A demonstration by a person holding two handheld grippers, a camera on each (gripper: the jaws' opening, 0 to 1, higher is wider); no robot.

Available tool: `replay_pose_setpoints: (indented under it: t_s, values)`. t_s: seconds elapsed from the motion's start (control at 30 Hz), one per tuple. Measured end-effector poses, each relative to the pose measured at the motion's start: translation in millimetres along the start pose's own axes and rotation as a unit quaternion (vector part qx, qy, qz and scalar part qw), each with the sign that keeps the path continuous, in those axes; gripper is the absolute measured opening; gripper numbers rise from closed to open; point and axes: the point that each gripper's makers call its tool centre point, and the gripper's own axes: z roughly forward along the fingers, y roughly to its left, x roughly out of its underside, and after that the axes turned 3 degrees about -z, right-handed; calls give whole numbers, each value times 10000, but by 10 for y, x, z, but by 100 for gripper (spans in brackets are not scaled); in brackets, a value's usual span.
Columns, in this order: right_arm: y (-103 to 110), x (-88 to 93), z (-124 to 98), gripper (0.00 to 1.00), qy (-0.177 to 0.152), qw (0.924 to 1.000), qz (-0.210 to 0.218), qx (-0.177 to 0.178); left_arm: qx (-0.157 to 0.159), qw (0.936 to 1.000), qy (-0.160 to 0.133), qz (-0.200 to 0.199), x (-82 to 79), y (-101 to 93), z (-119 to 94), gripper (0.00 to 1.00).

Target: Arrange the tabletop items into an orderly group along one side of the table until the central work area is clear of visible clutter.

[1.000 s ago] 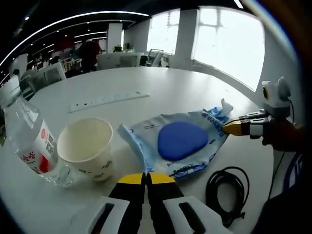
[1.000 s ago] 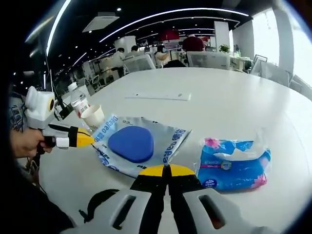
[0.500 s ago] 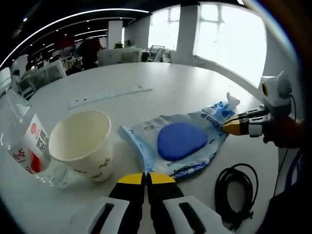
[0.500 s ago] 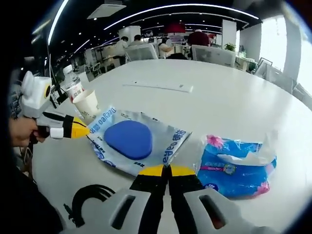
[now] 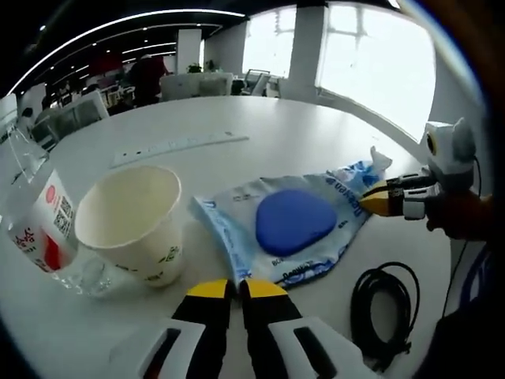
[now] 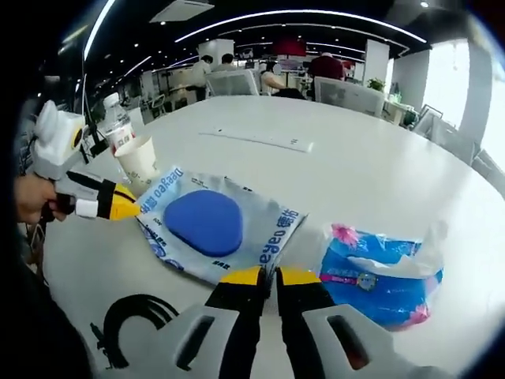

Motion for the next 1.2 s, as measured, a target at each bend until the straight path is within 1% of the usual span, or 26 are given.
replay_pose_setpoints:
  t_s: [0.07, 0.13, 0.2, 0.3, 0.4, 0.53, 0.67, 0.7, 0.73, 0.9, 0.97, 1.03, 1.2]
  values:
    - [-2, -27, -21, 3, -58, 9999, 91, -25, -14, 10000, 1, 2, 3, 8, -11, 6]
    - [-15, -58, -65, 3, -108, 9999, 9, 53, -20, 10000, 6, -6, 7, 29, -16, 7]
    - [-18, -88, -93, 4, -173, 9998, 65, 60, -21, 10000, -3, -16, 5, 25, -34, 8]
    - [-23, -110, -147, 5, -237, 9996, 84, 152, -32, 10000, -33, 15, -7, 19, -75, 6]
    - [-3, -111, -198, 7, -299, 9993, 114, 191, -7, 10000, -90, -38, -14, 20, -86, 6]
    - [35, -89, -258, 17, -337, 9988, 286, 223, -35, 9999, -122, 21, -27, 24, -120, 8]
    - [57, -46, -324, 23, -358, 9982, 386, 278, -40, 9998, -202, 17, -40, 23, -194, 12]
    - [101, -7, -358, 25, -311, 9979, 512, 244, -50, 9998, -207, 23, -26, 50, -219, 13]
    - [114, 14, -380, 28, -292, 9978, 546, 256, -47, 9998, -213, 25, -26, 40, -234, 14]
    - [185, 135, -503, 34, -237, 9969, 689, 301, -11, 9997, -226, 3, 1, -10, -290, 20]
    - [208, 185, -554, 36, -230, 9963, 764, 306, 46, 9998, -191, 62, 28, -60, -303, 20]
    - [236, 259, -586, 38, -139, 9963, 804, 287, 84, 9997, -121, 185, 65, -97, -313, 21]
    - [236, 423, -675, 41, -3, 9945, 1002, 312, 268, 9993, 34, 273, 143, -217, -342, 24]
